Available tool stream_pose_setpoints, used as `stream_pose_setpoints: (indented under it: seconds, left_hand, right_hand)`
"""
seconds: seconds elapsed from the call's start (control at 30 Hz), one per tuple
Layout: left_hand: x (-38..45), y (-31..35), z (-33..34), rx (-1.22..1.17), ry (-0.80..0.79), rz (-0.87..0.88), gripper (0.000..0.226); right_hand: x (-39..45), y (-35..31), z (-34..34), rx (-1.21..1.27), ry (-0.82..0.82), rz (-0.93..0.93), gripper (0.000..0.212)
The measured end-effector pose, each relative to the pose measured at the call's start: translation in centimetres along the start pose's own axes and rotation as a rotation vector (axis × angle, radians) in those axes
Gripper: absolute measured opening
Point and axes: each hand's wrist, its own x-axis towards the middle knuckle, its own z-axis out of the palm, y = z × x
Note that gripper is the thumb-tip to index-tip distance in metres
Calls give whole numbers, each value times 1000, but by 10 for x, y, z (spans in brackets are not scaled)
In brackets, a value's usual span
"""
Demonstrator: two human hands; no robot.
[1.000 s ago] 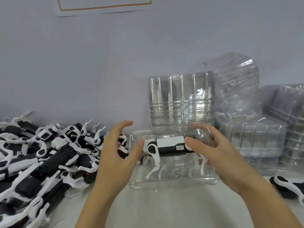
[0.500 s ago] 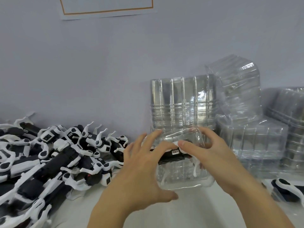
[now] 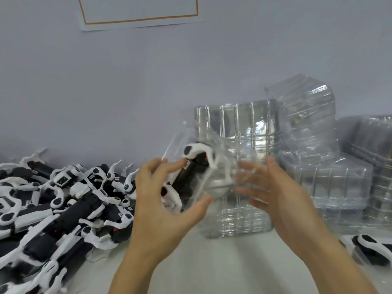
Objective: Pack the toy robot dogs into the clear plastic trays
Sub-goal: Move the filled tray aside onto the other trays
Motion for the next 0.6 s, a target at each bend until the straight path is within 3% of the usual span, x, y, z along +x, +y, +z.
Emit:
stream_pose_setpoints:
  seconds: [0.1,0.2,0.27,0.33,0.5,0.6]
  left_hand:
    - [3,-1,-3,-292,82,-96,58]
    - [4,1,-4,-589,129,-264,60]
    - [3,4,-6,-798,163,-427,56]
    - [2,5,-10,-967,179,-562,66]
    - [0,-9,-15,-1118,207,-735,94]
    - [1,-12,-16,-1213,153,-714,92]
  right_hand:
    - [-3,2,11,-37,-19,-96,47]
    - [-8,3,28,-103,-22,-240,25]
    - [-11,5,40,-186,-49,-304,23]
    - [-14,7,51,-269,-54,-371,23]
    - [-22,12,71,-450,13,-642,26]
    - [-23,10,74,-447,31,-693,25]
